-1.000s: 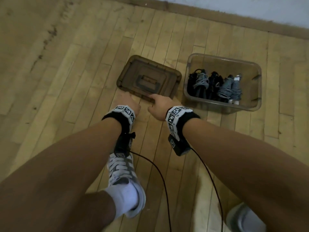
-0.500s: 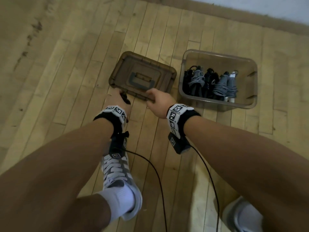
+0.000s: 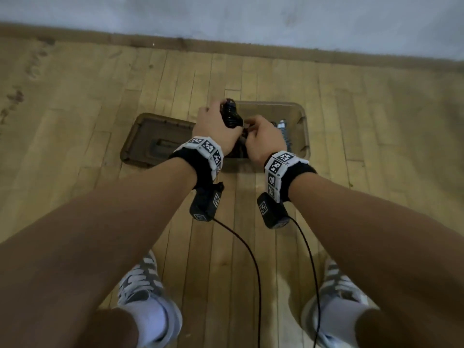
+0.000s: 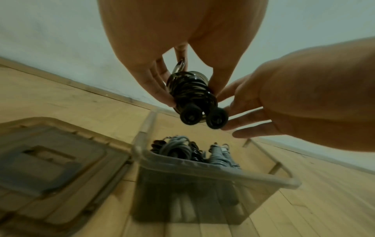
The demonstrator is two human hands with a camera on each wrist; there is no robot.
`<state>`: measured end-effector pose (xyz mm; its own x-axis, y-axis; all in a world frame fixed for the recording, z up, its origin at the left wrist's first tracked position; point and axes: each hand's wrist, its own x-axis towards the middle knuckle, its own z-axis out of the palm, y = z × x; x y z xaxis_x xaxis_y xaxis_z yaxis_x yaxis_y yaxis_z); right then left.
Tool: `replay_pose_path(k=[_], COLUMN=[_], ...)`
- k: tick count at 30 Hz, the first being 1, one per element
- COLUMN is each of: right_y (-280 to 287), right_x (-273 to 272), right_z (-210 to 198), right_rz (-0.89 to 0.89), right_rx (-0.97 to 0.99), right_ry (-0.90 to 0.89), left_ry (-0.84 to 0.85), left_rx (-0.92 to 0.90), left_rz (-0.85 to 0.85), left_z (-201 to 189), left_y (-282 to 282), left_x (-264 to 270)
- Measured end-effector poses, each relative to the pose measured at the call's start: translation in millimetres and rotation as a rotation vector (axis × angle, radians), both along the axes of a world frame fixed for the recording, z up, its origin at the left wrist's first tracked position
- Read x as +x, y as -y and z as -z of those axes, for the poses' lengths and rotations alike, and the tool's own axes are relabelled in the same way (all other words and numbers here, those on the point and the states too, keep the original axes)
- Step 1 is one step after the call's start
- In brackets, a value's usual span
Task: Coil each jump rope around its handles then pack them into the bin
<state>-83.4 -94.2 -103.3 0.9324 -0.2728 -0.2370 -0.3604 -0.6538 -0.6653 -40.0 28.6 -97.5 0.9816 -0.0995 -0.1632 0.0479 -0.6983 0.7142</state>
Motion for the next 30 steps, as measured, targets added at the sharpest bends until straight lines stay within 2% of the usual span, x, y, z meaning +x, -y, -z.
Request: replay_pose_path(k=[4,8,16,19,22,27,30], right_y=[46.8,65.9,64.8,65.5,63.9,62.5,47.0], right_x=[-7.2,-1.3,25.2,33.7,39.9,48.5,55.1], right_z=[5.4,17.2,34.8,35.4,34.7,32.6,20.8], right_rz=[0.052,0.058,-0.239,-0.302,-0.359,-0.283,-0.192], right_rx=[-0.071,-0.074,-0.075,-0.159,-0.234,-0.138,-0.15], right_ry=[-0.086,-0.11,-0.237,-0.283,-0.34,-0.393,-0.312], left_ry=[-0.021,-0.058,-0.104,-0.146,-0.113,-0.133,-0.091], left_rx=[0.023,0.092,0.342,0.339,0.357,0.348,0.299], left_rz=[0.102,0.136,0.257,0.261,0.28,0.363,0.363], left_z=[18.4,37.6,66.7,72.1,78.8,75.1,64.7], left_y=[41.1,64.8,78.7,76.9,75.9,72.0,56.3], left_x=[1.0,11.5,49.1,55.6,60.7,62.2,53.0])
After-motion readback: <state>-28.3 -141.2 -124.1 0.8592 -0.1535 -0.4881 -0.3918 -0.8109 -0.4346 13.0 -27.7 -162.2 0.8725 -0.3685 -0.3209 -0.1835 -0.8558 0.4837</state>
